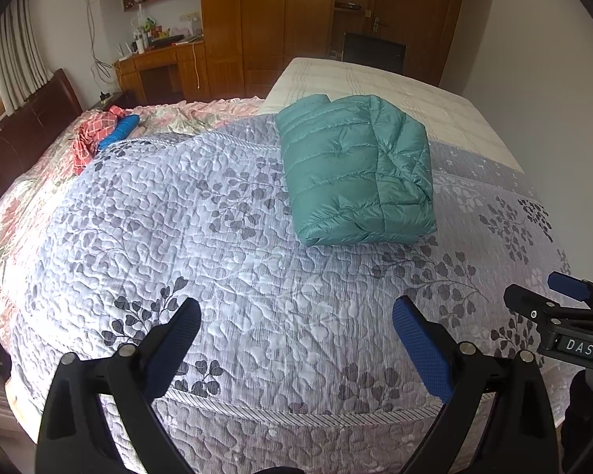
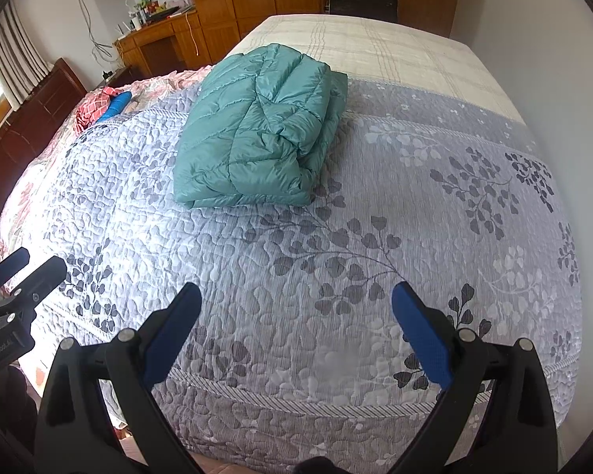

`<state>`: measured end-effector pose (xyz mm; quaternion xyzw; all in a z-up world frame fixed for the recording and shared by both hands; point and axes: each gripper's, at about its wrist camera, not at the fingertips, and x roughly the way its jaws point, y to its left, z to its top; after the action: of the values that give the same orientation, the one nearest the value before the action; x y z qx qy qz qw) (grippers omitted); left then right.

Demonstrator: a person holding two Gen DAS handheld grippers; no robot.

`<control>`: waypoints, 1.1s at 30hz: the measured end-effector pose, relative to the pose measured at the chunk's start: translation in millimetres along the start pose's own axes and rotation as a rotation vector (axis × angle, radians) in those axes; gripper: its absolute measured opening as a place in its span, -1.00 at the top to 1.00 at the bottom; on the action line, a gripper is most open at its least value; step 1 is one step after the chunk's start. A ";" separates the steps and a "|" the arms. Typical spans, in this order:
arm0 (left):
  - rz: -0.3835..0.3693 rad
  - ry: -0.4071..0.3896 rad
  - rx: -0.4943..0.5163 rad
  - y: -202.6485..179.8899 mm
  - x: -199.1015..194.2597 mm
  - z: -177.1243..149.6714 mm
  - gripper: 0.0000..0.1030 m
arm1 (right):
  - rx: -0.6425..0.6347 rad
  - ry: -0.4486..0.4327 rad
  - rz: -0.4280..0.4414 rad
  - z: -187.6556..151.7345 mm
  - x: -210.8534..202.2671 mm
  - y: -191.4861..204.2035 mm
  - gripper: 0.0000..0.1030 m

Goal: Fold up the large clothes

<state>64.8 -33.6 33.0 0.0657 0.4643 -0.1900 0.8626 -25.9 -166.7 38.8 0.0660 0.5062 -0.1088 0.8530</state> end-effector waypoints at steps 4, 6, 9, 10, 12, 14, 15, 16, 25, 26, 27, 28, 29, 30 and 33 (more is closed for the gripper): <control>0.000 -0.001 0.002 0.5 -0.1 0.4 -0.90 | 0.000 0.000 -0.001 -0.1 0.0 0.3 -0.87; 0.001 0.000 0.002 0.5 0.0 0.3 -0.90 | 0.001 0.000 -0.001 -0.2 0.1 0.4 -0.87; 0.004 -0.002 0.004 1.1 -0.1 0.6 -0.90 | 0.000 0.000 0.000 -0.2 0.2 0.3 -0.87; 0.004 -0.002 0.005 1.3 0.0 0.5 -0.90 | 0.000 0.000 0.000 -0.2 0.1 0.4 -0.87; 0.004 -0.002 0.005 1.0 0.0 0.3 -0.90 | 0.000 0.000 0.000 -0.3 0.1 0.5 -0.87; 0.005 -0.003 0.005 0.9 -0.1 -0.1 -0.90 | -0.002 0.000 0.001 -0.3 0.0 0.6 -0.87; 0.005 -0.003 0.006 1.1 -0.2 0.0 -0.90 | -0.002 -0.001 0.002 -0.3 -0.1 0.6 -0.87; 0.004 -0.003 0.008 1.3 -0.1 -0.3 -0.90 | -0.002 -0.001 0.002 -0.6 -0.3 1.3 -0.87; 0.006 -0.006 0.016 1.1 -0.3 -0.6 -0.90 | -0.001 -0.002 0.002 -0.3 -0.3 1.2 -0.87; 0.005 -0.006 0.019 1.2 -0.3 -0.5 -0.90 | -0.002 -0.002 0.002 -0.2 -0.1 1.1 -0.87; 0.005 -0.006 0.021 1.5 -0.1 -0.2 -0.90 | -0.003 -0.001 0.002 -0.1 0.1 1.1 -0.87; 0.004 -0.005 0.023 1.4 0.1 -0.1 -0.90 | -0.003 -0.001 0.002 -0.3 0.1 1.0 -0.87; 0.003 -0.005 0.024 1.6 0.3 0.0 -0.90 | -0.002 -0.001 0.002 -0.6 0.1 1.0 -0.87; 0.004 -0.005 0.024 1.0 0.3 0.0 -0.90 | -0.002 -0.001 0.003 -0.5 -0.1 1.0 -0.87; 0.003 -0.006 0.025 0.5 0.5 0.2 -0.90 | -0.001 -0.002 0.003 -0.6 -0.4 1.4 -0.87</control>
<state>65.4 -33.4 32.7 0.0766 0.4592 -0.1945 0.8634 -26.3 -165.2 38.9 0.0662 0.5051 -0.1076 0.8538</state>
